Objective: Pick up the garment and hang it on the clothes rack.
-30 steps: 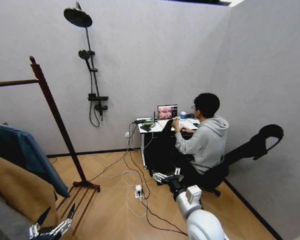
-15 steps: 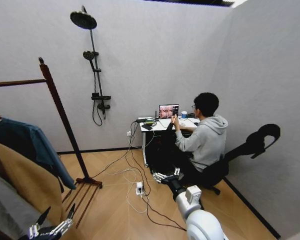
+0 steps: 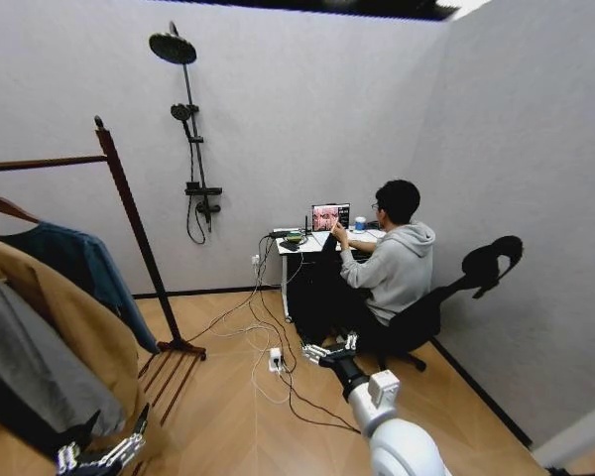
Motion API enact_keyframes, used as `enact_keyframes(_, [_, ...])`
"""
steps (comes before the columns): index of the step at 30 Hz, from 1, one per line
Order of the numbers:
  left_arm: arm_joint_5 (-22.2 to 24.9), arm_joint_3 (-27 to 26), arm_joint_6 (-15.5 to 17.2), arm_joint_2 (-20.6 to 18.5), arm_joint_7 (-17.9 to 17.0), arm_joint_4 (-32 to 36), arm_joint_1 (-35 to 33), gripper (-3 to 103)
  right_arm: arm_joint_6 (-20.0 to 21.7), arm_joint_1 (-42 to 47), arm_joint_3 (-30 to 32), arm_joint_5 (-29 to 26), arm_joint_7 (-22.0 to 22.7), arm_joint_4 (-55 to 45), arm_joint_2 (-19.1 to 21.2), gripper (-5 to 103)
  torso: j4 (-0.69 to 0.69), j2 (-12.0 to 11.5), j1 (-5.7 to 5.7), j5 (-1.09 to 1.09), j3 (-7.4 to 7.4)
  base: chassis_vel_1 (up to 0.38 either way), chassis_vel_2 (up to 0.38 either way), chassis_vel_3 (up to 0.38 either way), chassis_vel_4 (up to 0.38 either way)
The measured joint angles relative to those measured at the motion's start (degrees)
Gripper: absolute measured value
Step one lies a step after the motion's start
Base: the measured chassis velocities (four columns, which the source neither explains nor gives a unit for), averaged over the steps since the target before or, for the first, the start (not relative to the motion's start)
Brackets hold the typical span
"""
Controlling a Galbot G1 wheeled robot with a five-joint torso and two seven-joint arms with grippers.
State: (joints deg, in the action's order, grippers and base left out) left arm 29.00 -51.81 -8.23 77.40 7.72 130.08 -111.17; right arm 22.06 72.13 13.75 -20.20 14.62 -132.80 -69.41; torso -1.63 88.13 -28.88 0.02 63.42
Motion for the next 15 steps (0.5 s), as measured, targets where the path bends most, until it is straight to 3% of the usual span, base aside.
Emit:
enact_keyframes(6, [0.0,0.0,0.0,0.0,0.0,0.0,0.0,100,0.0,0.1,-0.1,0.1,-0.1,0.0,-0.1,100,-0.01,0.0,0.0,0.02,0.01,0.297,-0.301,-0.31,0.297])
enact_keyframes(7, [0.0,0.0,0.0,0.0,0.0,0.0,0.0,100,0.0,0.1,-0.1,0.1,-0.2,0.0,-0.1,100,0.0,0.0,0.02,-0.06,-0.01,0.282,-0.301,-0.251,0.277])
enact_keyframes(15, [0.0,0.0,0.0,0.0,0.0,0.0,0.0,100,-0.1,0.2,-0.6,0.6,-0.6,0.5,-0.6,100,0.0,0.0,-0.02,0.01,0.02,0.277,-0.282,-0.293,0.275])
